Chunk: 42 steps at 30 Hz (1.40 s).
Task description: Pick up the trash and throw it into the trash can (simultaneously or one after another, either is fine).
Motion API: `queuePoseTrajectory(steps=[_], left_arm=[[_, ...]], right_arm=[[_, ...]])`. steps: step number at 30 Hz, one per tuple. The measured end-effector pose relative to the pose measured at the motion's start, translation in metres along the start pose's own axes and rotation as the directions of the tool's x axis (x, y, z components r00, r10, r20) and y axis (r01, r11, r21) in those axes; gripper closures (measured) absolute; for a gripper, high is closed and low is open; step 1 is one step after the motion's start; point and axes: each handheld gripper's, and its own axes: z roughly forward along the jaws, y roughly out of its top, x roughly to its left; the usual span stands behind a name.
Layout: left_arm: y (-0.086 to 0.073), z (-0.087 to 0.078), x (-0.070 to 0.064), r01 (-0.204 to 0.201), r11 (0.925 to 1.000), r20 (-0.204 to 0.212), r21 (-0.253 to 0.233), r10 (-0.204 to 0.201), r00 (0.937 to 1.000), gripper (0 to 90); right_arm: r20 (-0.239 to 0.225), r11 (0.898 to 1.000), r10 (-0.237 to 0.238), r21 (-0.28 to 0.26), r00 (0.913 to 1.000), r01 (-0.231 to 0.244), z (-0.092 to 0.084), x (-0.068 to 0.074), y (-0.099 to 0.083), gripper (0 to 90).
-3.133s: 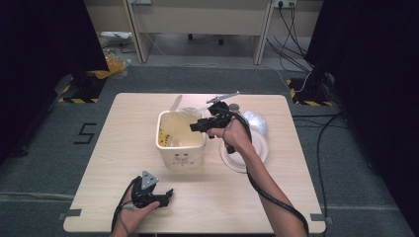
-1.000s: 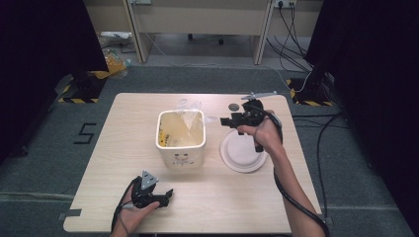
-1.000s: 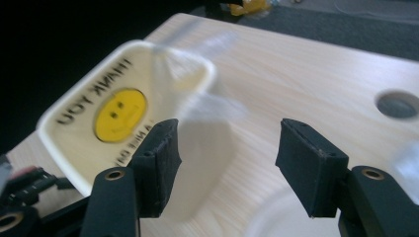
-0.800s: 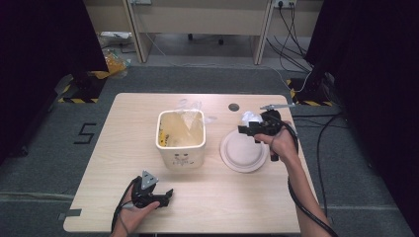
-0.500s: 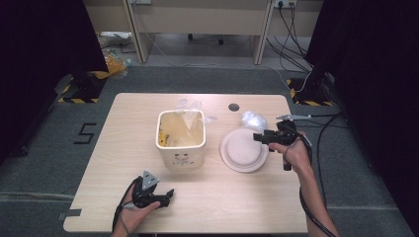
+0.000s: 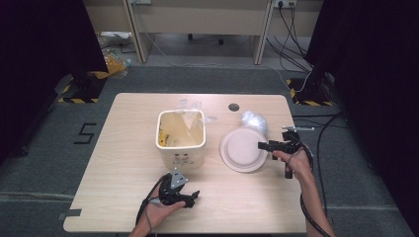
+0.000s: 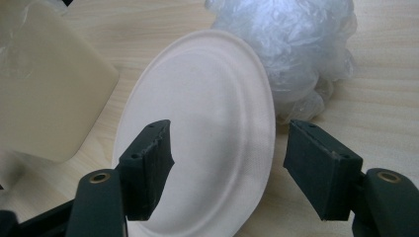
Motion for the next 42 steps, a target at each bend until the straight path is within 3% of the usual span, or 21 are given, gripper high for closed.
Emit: queuePoseTrajectory(steps=[7, 16, 20, 21, 23, 28, 34, 42], left_arm=[[0.003, 0.005, -0.001, 0.016, 0.9998, 0.011, -0.008, -0.016, 0.9998, 17.1], [0.027, 0.025, -0.021, -0.040, 0.9992, 0.044, -0.007, 0.040, 0.9982, 17.7], [0.040, 0.038, -0.030, -0.052, 0.9986, 0.068, -0.005, 0.052, 0.9964, 17.8], [0.045, 0.044, -0.034, -0.045, 0.9990, 0.087, -0.006, 0.045, 0.9952, 17.8], [0.047, 0.047, -0.036, -0.043, 0.9991, 0.094, -0.005, 0.043, 0.9946, 17.8], [0.058, 0.059, -0.049, -0.078, 0.9970, 0.088, -0.004, 0.078, 0.9931, 17.9], [0.070, 0.074, -0.057, -0.085, 0.9964, 0.099, -0.005, 0.085, 0.9915, 18.1], [0.075, 0.084, -0.064, -0.073, 0.9973, 0.111, -0.007, 0.074, 0.9911, 18.3]], right_arm=[[-0.032, 0.999, 0.037, 0.004, 0.9988, -0.037, 0.008, -0.008, -0.006, 33.3], [-0.074, 0.998, 0.055, 0.007, 0.9957, -0.055, 0.014, -0.006, -0.007, 34.9], [-0.090, 0.999, 0.050, 0.016, 0.9947, -0.048, 0.016, -0.007, -0.010, 42.5], [-0.100, 0.999, 0.048, 0.021, 0.9938, -0.046, 0.016, -0.007, -0.012, 50.3], [-0.121, 0.998, 0.057, 0.024, 0.9910, -0.054, 0.015, -0.008, -0.015, 52.0], [-0.143, 0.997, 0.073, 0.024, 0.9871, -0.070, 0.011, -0.011, -0.021, 53.9], [-0.175, 0.998, 0.061, 0.015, 0.9827, -0.059, 0.001, -0.007, -0.027, 57.1], [-0.200, 0.999, 0.040, 0.017, 0.9789, -0.037, -0.008, 0.004, -0.040, 59.7]])
